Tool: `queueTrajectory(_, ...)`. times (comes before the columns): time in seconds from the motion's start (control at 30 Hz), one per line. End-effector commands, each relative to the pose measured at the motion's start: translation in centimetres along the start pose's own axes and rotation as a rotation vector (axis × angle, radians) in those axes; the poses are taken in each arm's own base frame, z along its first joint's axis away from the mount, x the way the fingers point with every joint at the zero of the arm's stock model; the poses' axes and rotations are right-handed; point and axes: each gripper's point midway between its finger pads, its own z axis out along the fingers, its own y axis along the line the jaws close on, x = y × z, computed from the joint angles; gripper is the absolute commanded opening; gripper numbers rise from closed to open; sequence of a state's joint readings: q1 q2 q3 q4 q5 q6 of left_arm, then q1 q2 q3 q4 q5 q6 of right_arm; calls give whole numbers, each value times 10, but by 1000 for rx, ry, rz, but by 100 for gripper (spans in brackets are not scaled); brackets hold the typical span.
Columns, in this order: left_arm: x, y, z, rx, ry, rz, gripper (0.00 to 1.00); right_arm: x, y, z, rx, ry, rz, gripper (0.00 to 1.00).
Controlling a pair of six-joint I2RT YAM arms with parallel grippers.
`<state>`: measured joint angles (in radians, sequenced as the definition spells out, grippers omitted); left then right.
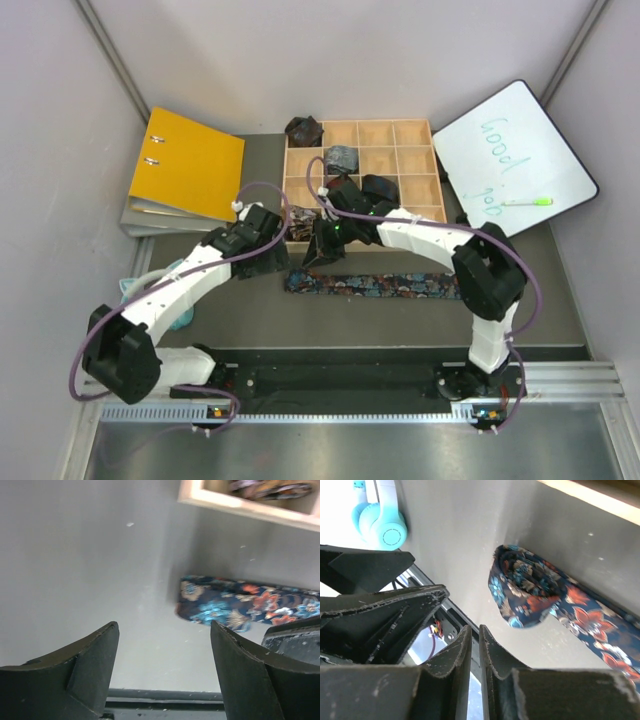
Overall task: Roll the ties
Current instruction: Roll the tie at the center of the board.
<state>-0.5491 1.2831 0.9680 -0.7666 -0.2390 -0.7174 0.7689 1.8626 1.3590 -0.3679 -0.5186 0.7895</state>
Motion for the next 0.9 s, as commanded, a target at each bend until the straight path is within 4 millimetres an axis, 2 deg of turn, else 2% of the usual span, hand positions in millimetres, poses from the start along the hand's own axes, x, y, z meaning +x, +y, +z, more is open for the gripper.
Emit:
queueTrajectory(0.0,1,13,-4,55,6,-29,78,-6,18,14,-38,6,-14,12)
queueTrajectory(0.13,8,21,0,69,21,-49,77,-2,4,29,-15,28,7,9)
queueTrajectory(0.3,15,12,2,163,37,-66,77,9,-23,43,38,53,29,8)
queueTrajectory(0.4,14,10,5,183,27,-71,77,13,-38,46,74,52,32,8)
queueTrajectory(0.57,13,-6,7,270,37,-84,77,20,-59,51,88,56,52,7)
queueTrajectory(0.87,19,-25,24,366,59,-107,75,20,-82,46,99,46,77,7)
